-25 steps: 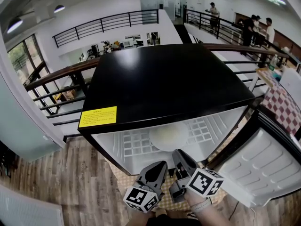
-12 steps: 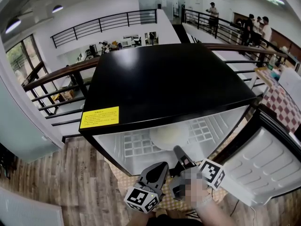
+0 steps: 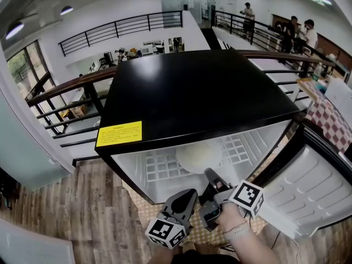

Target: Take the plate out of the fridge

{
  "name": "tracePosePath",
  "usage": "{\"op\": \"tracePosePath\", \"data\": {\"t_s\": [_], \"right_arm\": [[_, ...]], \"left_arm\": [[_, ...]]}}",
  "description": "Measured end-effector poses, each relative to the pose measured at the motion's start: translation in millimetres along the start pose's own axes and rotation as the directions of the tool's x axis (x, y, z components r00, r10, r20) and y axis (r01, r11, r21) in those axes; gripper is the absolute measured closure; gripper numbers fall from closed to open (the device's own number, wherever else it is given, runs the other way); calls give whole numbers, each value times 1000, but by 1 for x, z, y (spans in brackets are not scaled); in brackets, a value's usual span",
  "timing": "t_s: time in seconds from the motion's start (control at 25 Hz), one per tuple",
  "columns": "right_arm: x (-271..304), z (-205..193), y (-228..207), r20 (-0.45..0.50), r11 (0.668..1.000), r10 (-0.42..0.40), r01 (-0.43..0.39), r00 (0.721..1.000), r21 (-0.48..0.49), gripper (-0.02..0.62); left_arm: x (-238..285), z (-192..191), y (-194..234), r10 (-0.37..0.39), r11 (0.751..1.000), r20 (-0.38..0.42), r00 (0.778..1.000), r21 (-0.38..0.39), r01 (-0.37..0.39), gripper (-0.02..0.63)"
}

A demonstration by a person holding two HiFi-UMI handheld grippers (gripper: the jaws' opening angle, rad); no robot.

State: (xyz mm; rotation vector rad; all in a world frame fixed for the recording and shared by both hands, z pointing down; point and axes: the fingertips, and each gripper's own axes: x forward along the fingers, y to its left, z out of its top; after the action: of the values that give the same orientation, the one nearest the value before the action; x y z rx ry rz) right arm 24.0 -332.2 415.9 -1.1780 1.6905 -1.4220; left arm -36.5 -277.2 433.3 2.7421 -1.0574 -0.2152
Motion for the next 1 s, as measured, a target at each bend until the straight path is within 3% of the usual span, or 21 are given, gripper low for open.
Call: {"op": "tracePosePath", "data": {"t_s": [0.8, 1.0], "right_arm": [[-24, -20, 7, 7, 997, 52, -53, 999, 65, 551], [-25, -19, 6, 14, 998, 53, -53, 999, 40, 548]], "left_arm": [[-8, 6, 3, 20, 1000, 23, 1000, 8, -21, 591], [-7, 6, 3, 18, 1000, 23, 1000, 3, -19, 591]]}}
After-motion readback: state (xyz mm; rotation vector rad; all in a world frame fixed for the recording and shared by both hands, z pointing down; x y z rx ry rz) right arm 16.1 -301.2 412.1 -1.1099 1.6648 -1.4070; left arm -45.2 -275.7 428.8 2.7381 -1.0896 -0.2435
